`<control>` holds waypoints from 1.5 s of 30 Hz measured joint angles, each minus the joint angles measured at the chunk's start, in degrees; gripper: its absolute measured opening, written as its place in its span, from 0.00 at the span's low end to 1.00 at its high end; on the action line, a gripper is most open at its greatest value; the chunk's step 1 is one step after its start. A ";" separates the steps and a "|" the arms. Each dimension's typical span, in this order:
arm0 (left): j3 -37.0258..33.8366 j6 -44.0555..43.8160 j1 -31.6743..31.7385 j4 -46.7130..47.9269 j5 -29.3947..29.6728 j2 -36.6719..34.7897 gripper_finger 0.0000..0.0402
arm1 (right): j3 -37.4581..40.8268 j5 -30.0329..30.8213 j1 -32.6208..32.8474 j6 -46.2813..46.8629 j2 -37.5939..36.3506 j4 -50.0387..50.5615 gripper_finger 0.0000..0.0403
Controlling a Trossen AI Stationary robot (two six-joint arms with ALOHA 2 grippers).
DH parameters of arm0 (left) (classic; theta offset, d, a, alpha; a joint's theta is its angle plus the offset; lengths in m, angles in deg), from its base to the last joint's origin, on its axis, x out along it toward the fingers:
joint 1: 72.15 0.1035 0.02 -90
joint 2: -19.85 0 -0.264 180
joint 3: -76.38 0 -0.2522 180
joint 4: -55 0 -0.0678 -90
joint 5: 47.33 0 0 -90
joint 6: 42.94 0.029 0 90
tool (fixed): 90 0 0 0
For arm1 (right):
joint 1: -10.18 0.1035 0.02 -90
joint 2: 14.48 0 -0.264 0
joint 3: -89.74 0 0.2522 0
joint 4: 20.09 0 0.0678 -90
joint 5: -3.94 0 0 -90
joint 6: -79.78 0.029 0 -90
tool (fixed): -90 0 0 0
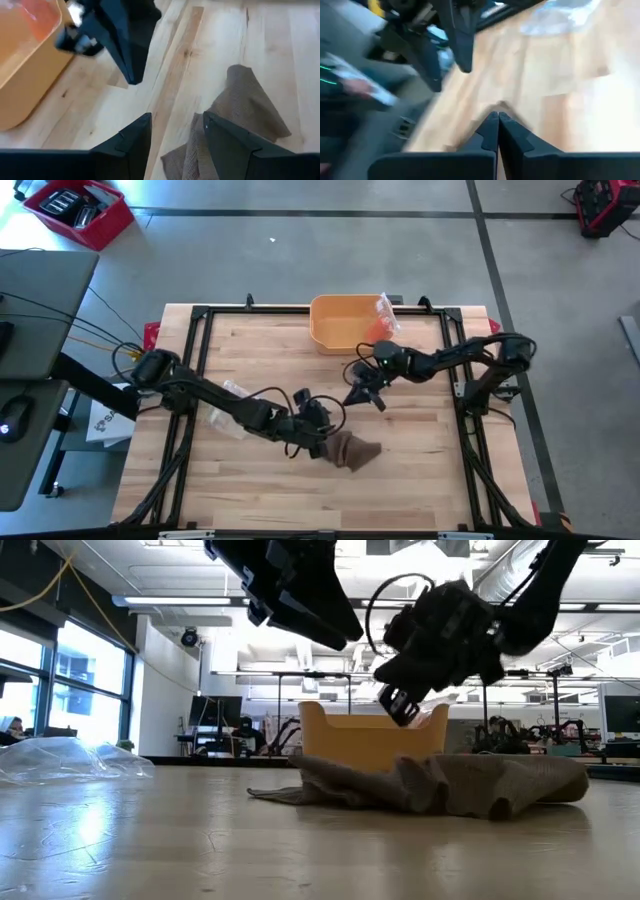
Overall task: Roll bandage
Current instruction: Roll the brown bandage
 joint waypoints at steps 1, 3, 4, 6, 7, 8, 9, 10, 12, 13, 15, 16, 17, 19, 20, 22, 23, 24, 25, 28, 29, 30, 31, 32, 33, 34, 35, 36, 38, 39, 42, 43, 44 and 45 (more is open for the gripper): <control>0.00 -0.11 0.00 -0.52 -0.33 0.48 0.43 | 0.00 3.52 1.11 -3.48 -2.01 3.75 0.00; 0.00 -0.05 0.28 -2.99 -3.89 1.83 0.43 | 0.00 11.57 4.16 -9.79 -6.41 12.52 0.00; 0.01 0.16 0.61 -5.01 -7.01 2.89 0.43 | 0.00 15.94 6.05 -12.64 -8.66 17.00 0.00; 0.01 0.24 1.38 -9.10 -15.81 5.59 0.43 | 0.00 23.53 10.25 -16.66 -12.62 25.21 0.00; 0.00 0.83 1.78 -10.45 -20.94 7.02 0.43 | 0.00 26.16 12.30 -17.85 -14.10 29.05 0.00; 0.00 2.01 1.95 -10.87 -24.99 8.29 0.43 | 0.00 28.47 14.37 -18.64 -15.60 33.23 0.00; 0.00 3.31 1.95 -10.42 -26.77 9.35 0.43 | 0.00 30.27 16.31 -19.29 -16.72 36.99 0.00; -0.02 4.45 1.66 -9.24 -26.88 9.98 0.42 | 0.00 32.07 18.18 -19.55 -17.75 40.00 0.00; -0.02 5.70 0.62 -7.19 -25.81 10.52 0.42 | 0.00 36.74 21.57 -19.38 -19.55 45.45 0.00; -0.02 5.74 0.11 -6.28 -25.32 10.48 0.43 | 0.00 39.03 23.08 -18.52 -20.17 47.34 0.00; -0.02 5.46 -0.86 -4.31 -25.16 9.69 0.43 | 0.00 42.89 25.32 -16.56 -21.14 49.73 0.00; -0.02 5.55 -1.24 -3.95 -25.10 9.30 0.44 | 0.00 44.24 26.11 -15.58 -21.43 50.32 0.00; 0.04 6.24 -1.62 -3.45 -24.55 8.77 0.45 | 0.00 45.31 26.69 -14.76 -21.55 50.43 0.00; 0.04 8.56 -2.33 -1.97 -21.87 8.53 0.46 | 0.00 46.09 27.55 -13.57 -21.68 50.41 0.00; 0.04 10.12 -2.53 -1.85 -20.44 8.78 0.47 | 0.00 46.14 27.78 -13.32 -21.71 50.25 0.00; 0.04 12.99 -2.68 -2.02 -19.01 9.64 0.49 | 0.00 46.08 28.27 -13.23 -21.73 50.60 0.00; 0.00 13.96 -2.50 -2.59 -19.12 10.25 0.49 | 0.00 45.85 28.57 -13.21 -21.73 50.96 0.00; 0.00 14.71 -2.25 -3.56 -19.80 10.93 0.50 | 0.00 45.57 28.84 -13.21 -21.73 51.47 0.00; 0.02 15.13 -1.79 -3.83 -21.00 11.56 0.50 | 0.00 45.30 29.12 -13.21 -21.73 51.80 0.00; 0.01 14.58 -0.67 -2.95 -21.04 13.84 0.50 | 0.00 45.24 30.00 -12.23 -21.86 53.26 0.00; -0.03 13.79 -0.36 -2.67 -19.94 14.35 0.50 | 0.00 45.21 30.17 -11.92 -21.86 53.38 0.00; 0.05 13.51 -0.03 -2.78 -18.42 14.51 0.48 | 0.00 45.20 30.40 -11.49 -21.88 53.48 0.00; 0.07 13.40 0.26 -2.65 -16.91 14.57 0.46 | 0.00 45.22 30.66 -10.69 -21.88 53.61 0.00; 0.07 13.37 0.58 -2.54 -16.50 14.64 0.42 | 0.00 45.20 30.95 -10.21 -21.88 53.84 0.00; 0.07 13.37 0.94 -2.61 -16.43 14.65 0.38 | 0.00 45.20 31.31 -9.55 -21.88 54.01 0.00; 0.07 13.14 1.34 -2.33 -16.45 14.61 0.32 | 0.00 45.21 31.77 -9.05 -21.88 54.41 0.00; 0.05 12.48 1.67 -2.05 -16.69 14.29 0.25 | 0.00 45.11 32.39 -8.58 -21.95 55.18 0.00; 0.03 11.77 1.98 -1.78 -17.23 13.75 0.17 | 0.00 44.98 33.03 -8.31 -22.03 55.93 0.00; -0.02 10.27 2.38 -1.66 -18.16 11.79 0.05 | 0.00 44.94 34.29 -8.30 -22.08 56.28 0.00; -0.01 9.12 2.44 -1.99 -18.16 10.46 0.03 | 0.01 44.96 34.98 -8.47 -22.08 56.26 0.00; 0.00 3.61 2.60 -2.12 -16.94 5.60 0.05 | 1.50 44.96 36.69 -9.17 -22.10 53.14 0.00; 0.00 1.64 2.64 -2.21 -16.33 3.75 0.04 | 2.26 44.94 37.03 -8.78 -22.10 52.61 0.00; 0.00 0.06 2.80 -2.09 -15.73 1.82 0.03 | 3.05 44.82 37.17 -7.95 -22.10 51.93 0.00; 0.00 -1.61 3.07 -2.32 -15.16 -0.04 0.02 | 3.87 44.84 37.25 -6.98 -22.10 51.17 0.00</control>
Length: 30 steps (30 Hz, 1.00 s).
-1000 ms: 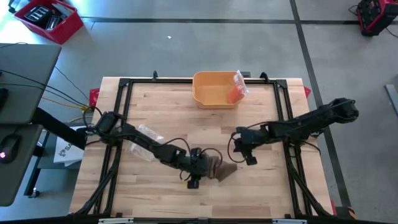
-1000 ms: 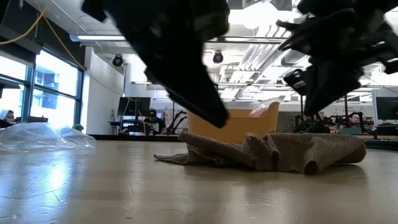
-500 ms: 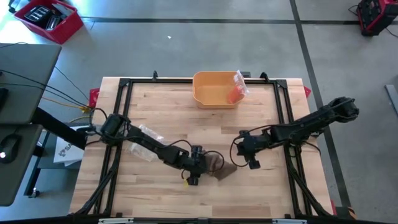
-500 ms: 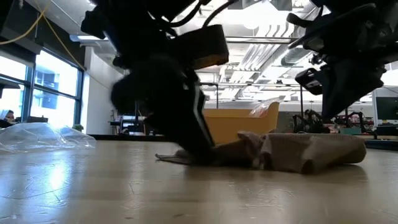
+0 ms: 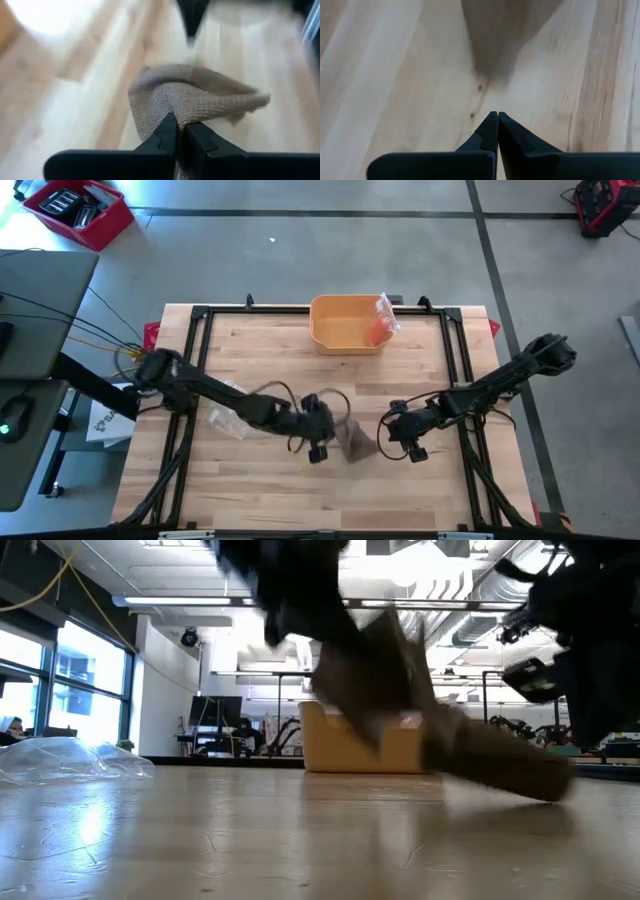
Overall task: Roll bandage
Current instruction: Roll the brown bandage
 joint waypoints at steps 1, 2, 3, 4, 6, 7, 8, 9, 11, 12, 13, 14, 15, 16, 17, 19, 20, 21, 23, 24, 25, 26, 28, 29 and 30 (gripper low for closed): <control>0.06 -1.52 0.32 -0.11 0.64 -1.91 0.01 | 0.89 0.03 0.03 1.02 0.00 -0.99 0.00; 0.07 -2.95 0.51 -0.12 1.47 -3.50 0.01 | 1.62 0.05 0.03 1.77 0.00 -1.53 0.00; 0.09 -4.21 0.82 -0.31 2.24 -5.10 0.01 | 2.30 0.07 0.03 2.58 0.00 -1.97 0.00; 0.09 -5.14 1.08 -0.15 2.94 -6.54 0.01 | 2.88 0.09 0.03 3.08 0.01 -2.66 0.00; 0.09 -6.69 1.58 -0.48 3.76 -9.17 0.01 | 3.78 0.14 0.03 4.03 0.00 -4.06 0.01; 0.09 -7.17 1.78 -0.60 3.92 -10.28 0.01 | 3.95 0.12 0.05 4.34 0.02 -4.27 0.02; 0.09 -7.26 1.82 -1.92 3.96 -11.19 0.01 | 4.06 0.14 0.05 4.71 0.00 -4.18 0.03; 0.09 -7.18 1.80 -3.34 3.94 -12.03 0.01 | 4.06 0.15 0.05 4.92 0.01 -4.27 0.03; 0.76 -7.06 1.59 -5.48 3.86 -12.74 0.01 | 4.06 0.16 0.05 4.89 0.00 -4.50 0.05; 1.86 -7.06 1.30 -5.88 3.74 -12.70 0.01 | 4.06 0.16 0.05 4.57 0.01 -4.84 0.05; 3.34 -6.94 0.96 -6.01 3.70 -12.56 0.00 | 4.06 0.16 0.05 4.00 0.01 -5.00 0.06; 4.94 -6.28 0.54 -5.93 3.79 -12.34 0.00 | 4.06 0.18 0.07 3.59 0.00 -5.28 0.06; 6.64 -5.49 0.16 -5.74 4.07 -12.09 0.00 | 4.06 0.16 0.07 3.18 0.00 -5.60 0.07; 8.17 -4.70 -0.06 -5.76 4.39 -11.65 0.00 | 4.06 0.16 0.07 2.51 -0.10 -5.65 0.07; 9.52 -4.10 -0.30 -5.25 4.86 -11.29 0.00 | 4.06 0.16 0.07 1.91 -0.30 -5.80 0.07; 11.43 -3.16 -0.34 -2.08 6.12 -10.45 0.00 | 4.06 0.16 0.07 0.75 -1.01 -6.28 0.07; 11.61 -3.16 -0.04 -0.26 7.38 -10.10 0.00 | 4.06 0.16 0.07 0.54 -1.51 -6.33 0.07; 11.61 -3.92 0.47 2.16 8.87 -9.77 0.00 | 4.06 0.15 0.07 0.40 -2.05 -6.47 0.07; 11.61 -7.77 2.07 9.32 11.07 -8.66 0.00 | 4.06 0.16 0.07 0.44 -3.12 -6.37 0.07; 11.57 -10.31 3.05 12.91 11.28 -7.81 0.00 | 4.06 0.16 0.07 0.48 -3.66 -6.36 0.07; 11.14 -12.96 3.86 16.17 11.24 -6.79 0.00 | 4.06 0.16 0.07 0.60 -4.16 -6.44 0.07; 10.42 -15.37 4.61 18.18 11.11 -5.73 0.00 | 4.06 0.16 0.07 0.60 -4.63 -6.39 0.07; 8.56 -18.22 6.03 20.11 9.81 -3.48 0.00 | 4.06 0.16 0.07 0.60 -5.19 -6.48 0.07; 7.74 -19.20 6.65 20.51 8.79 -2.56 0.00 | 4.06 0.23 0.07 0.49 -5.33 -6.81 0.07; 7.03 -20.01 7.17 20.75 7.85 -1.67 0.00 | 4.06 0.56 0.07 0.12 -5.32 -7.76 0.07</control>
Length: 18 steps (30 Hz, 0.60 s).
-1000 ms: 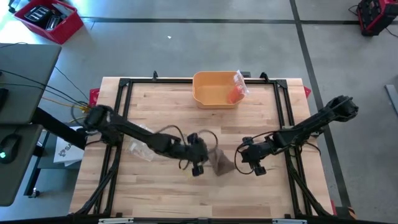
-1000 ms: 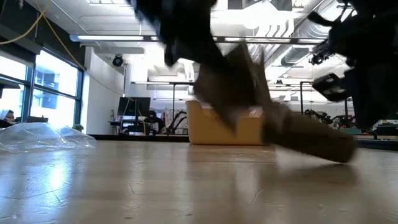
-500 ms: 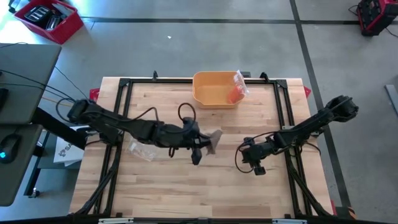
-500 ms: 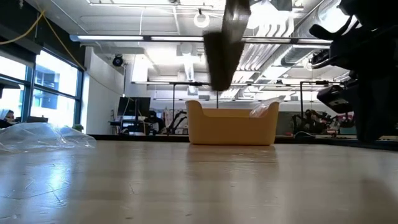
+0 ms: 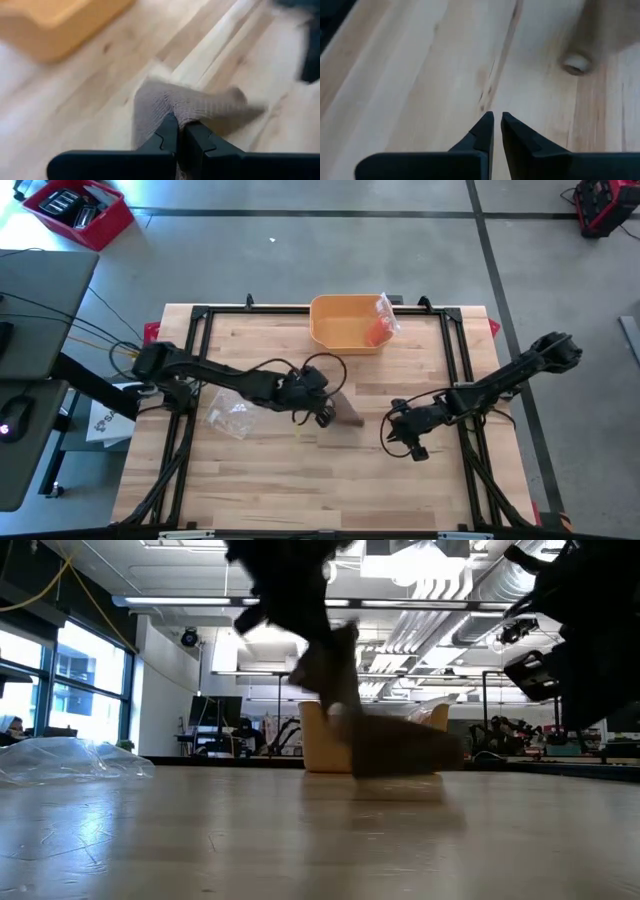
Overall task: Roll bandage
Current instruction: Roll the brown bandage
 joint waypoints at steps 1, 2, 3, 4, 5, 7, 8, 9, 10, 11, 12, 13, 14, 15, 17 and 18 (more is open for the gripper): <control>-0.59 -0.74 0.50 -0.12 -0.75 0.91 0.00 | 0.00 0.40 0.00 -0.39 0.15 -1.15 0.07; -1.27 -1.12 0.92 -0.55 -1.37 1.74 0.00 | 0.00 0.66 0.00 -0.62 0.48 -2.56 0.07; -1.91 -1.43 1.27 -0.63 -1.71 2.56 0.00 | 0.00 0.71 0.00 -1.28 0.96 -4.21 0.07; -2.48 -1.63 1.59 -0.38 -1.80 3.39 0.00 | 0.00 0.72 0.00 -2.37 1.67 -5.99 0.07; -2.87 -1.65 1.89 -0.25 -1.85 4.09 0.00 | 0.00 0.73 0.00 -3.43 2.35 -7.98 0.07; -3.03 -1.67 2.36 0.32 -1.68 4.95 0.00 | 0.00 0.88 -0.15 -6.15 4.07 -12.74 0.07; -2.99 -1.65 2.55 0.33 -1.44 5.14 0.00 | 0.00 1.26 -0.41 -7.36 5.05 -15.64 0.07; -2.96 -1.63 2.73 0.21 -1.40 5.24 0.00 | 0.00 2.28 -0.77 -8.51 6.13 -18.45 0.07; -2.96 -1.59 2.91 0.29 -1.40 5.28 0.00 | 0.00 3.13 -1.40 -9.75 7.22 -21.01 0.08; -2.96 -1.44 2.97 0.36 -1.38 5.31 0.00 | 0.00 3.83 -2.08 -11.08 8.43 -23.77 0.09; -2.96 -1.14 3.09 0.42 -1.38 5.31 0.00 | 0.00 3.93 -2.89 -11.99 9.66 -26.18 0.11; -2.96 -0.98 3.24 0.61 -1.36 5.24 0.00 | 0.00 3.88 -3.90 -12.55 10.96 -28.09 0.13; -2.96 -0.74 3.26 1.00 -1.35 5.08 0.00 | 0.00 3.74 -5.20 -12.60 12.41 -29.92 0.16; -2.96 -0.69 3.34 1.34 -1.22 4.99 0.00 | 0.00 3.65 -6.54 -12.61 13.84 -31.96 0.20; -2.96 -0.67 3.55 2.17 -0.92 4.96 0.00 | 0.00 3.67 -9.02 -13.25 17.00 -35.02 0.28; -2.96 -0.65 3.55 2.89 -0.89 4.96 0.00 | -0.07 3.87 -10.10 -13.96 18.70 -36.51 0.32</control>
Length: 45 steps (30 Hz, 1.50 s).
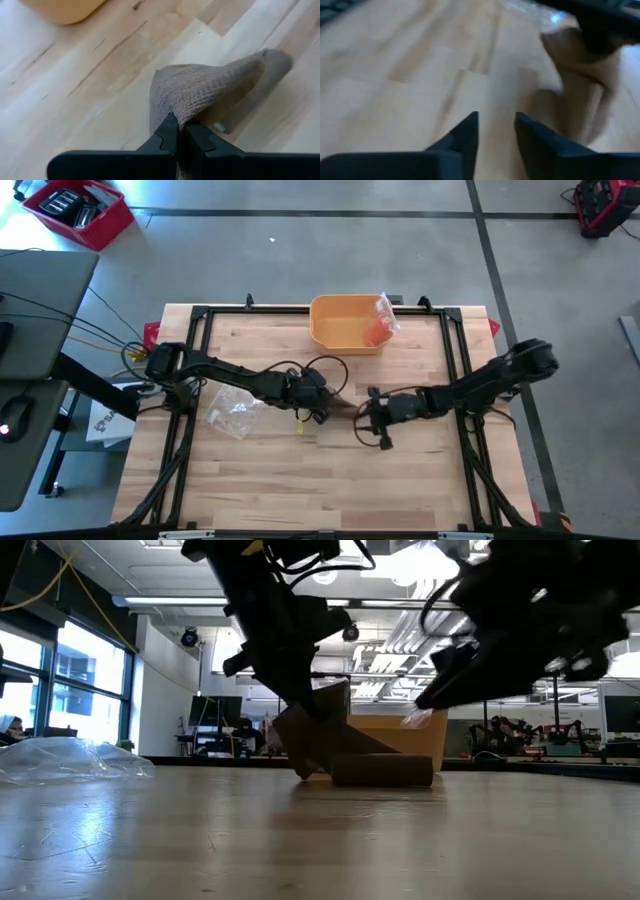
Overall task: Roll bandage
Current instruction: Roll the brown bandage
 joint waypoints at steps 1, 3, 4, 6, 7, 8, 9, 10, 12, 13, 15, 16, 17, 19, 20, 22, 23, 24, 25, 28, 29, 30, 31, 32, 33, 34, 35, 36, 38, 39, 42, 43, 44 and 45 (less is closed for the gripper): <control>0.00 0.02 0.08 0.64 0.04 0.00 0.00 | -0.28 0.35 -1.07 -0.42 1.73 -1.13 0.36; 0.02 0.01 0.27 1.36 0.57 0.00 0.00 | -1.36 1.00 -2.78 -1.73 4.56 -2.29 0.43; 0.06 0.04 0.35 1.83 0.83 0.00 0.00 | -2.25 1.00 -3.40 -2.30 6.03 -2.47 0.46; 0.04 0.03 0.41 2.89 1.05 0.00 0.00 | -3.69 0.85 -4.25 -4.21 8.99 -2.58 0.49; 0.04 0.04 0.41 3.00 1.07 0.00 0.00 | -4.29 0.97 -4.67 -4.72 10.45 -2.30 0.50; 0.04 0.04 0.42 3.10 1.12 0.00 0.00 | -4.99 1.45 -5.05 -5.04 11.96 -2.19 0.50; 0.05 0.04 0.43 3.52 1.22 0.00 0.01 | -5.58 2.24 -5.39 -5.09 13.24 -2.10 0.50; 0.04 0.04 0.41 3.90 1.27 0.00 0.01 | -6.07 3.03 -5.77 -5.10 14.34 -1.89 0.50; 0.04 0.04 0.41 4.60 1.27 0.00 0.01 | -6.71 4.63 -6.57 -5.06 16.33 -1.73 0.48; 0.04 0.06 0.41 5.15 1.38 0.00 0.01 | -6.70 5.26 -6.96 -4.91 17.20 -1.63 0.46; 0.07 0.09 0.37 6.98 1.84 0.00 0.01 | -6.71 5.31 -7.63 -4.59 18.06 -1.74 0.41; 0.04 0.09 0.35 8.46 2.12 0.00 0.01 | -6.73 5.33 -7.89 -4.53 18.43 -1.63 0.38; 0.04 0.08 0.34 10.15 2.43 0.00 0.01 | -6.81 4.96 -8.19 -4.52 18.47 -1.17 0.34; 0.04 -0.04 0.09 13.60 3.64 0.00 0.01 | -6.82 4.94 -8.36 -4.45 18.47 -0.90 0.25; 0.07 -0.12 -0.15 15.58 4.53 0.00 0.01 | -6.79 4.96 -8.34 -4.36 18.01 -0.59 0.20; 0.04 -0.55 -0.67 19.07 6.71 0.00 0.01 | -6.55 4.97 -7.79 -3.82 16.11 1.23 0.10; 0.04 -0.75 -1.07 20.43 7.58 0.00 0.01 | -6.40 5.03 -7.36 -3.28 14.43 3.31 0.09; 0.04 -1.11 -1.56 21.89 8.11 0.00 0.01 | -6.26 5.05 -6.92 -2.91 12.44 5.79 0.09; 0.04 -1.75 -2.11 23.13 8.42 0.00 0.01 | -6.20 5.16 -6.42 -2.27 10.24 8.19 0.09; 0.04 -3.48 -3.57 24.93 8.61 0.22 0.01 | -6.27 5.86 -5.32 -0.22 1.47 15.21 0.09; 0.04 -4.02 -4.23 25.45 8.69 0.27 0.01 | -6.29 6.08 -4.99 0.25 -1.51 17.62 0.09; 0.04 -4.65 -4.81 25.54 9.01 0.66 0.01 | -6.13 6.37 -4.61 0.83 -4.47 19.82 0.09; 0.04 -5.35 -5.32 25.52 9.38 0.97 0.01 | -5.57 6.49 -4.30 1.05 -7.54 21.13 0.09; 0.02 -6.05 -5.80 25.66 9.50 1.20 0.01 | -4.97 6.60 -4.05 1.17 -10.80 22.00 0.09; -0.11 -6.49 -6.25 25.51 9.73 1.56 0.01 | -4.42 6.59 -3.82 1.18 -14.19 22.51 0.09; -0.55 -6.79 -6.65 24.60 9.84 1.64 0.01 | -3.89 6.52 -3.72 1.20 -17.41 22.85 0.09; -1.29 -7.19 -7.07 23.43 9.85 1.62 0.01 | -3.40 6.46 -3.63 1.60 -20.55 23.73 0.09; -2.30 -7.73 -7.50 21.82 9.89 1.60 0.01 | -2.91 6.49 -3.65 2.26 -23.66 24.99 0.09; -4.45 -8.47 -8.42 18.93 9.72 1.67 0.01 | -2.77 7.79 -3.67 3.67 -29.26 27.33 0.09; -5.44 -8.53 -8.97 17.15 9.45 1.70 0.01 | -2.77 9.37 -3.67 4.40 -31.96 27.82 0.09; -8.21 -7.78 -10.81 8.78 7.96 1.66 0.01 | -2.79 15.92 -3.67 6.06 -38.56 28.58 0.09; -8.89 -6.85 -11.55 6.23 7.01 1.66 0.01 | -2.79 18.42 -3.71 6.30 -40.25 29.07 0.09; -9.29 -5.75 -12.40 3.52 5.69 1.66 0.01 | -2.79 20.95 -3.85 6.38 -41.70 29.22 0.09; -9.35 -4.25 -13.26 0.76 4.18 1.66 0.01 | -2.79 23.59 -3.96 6.38 -42.96 29.26 0.09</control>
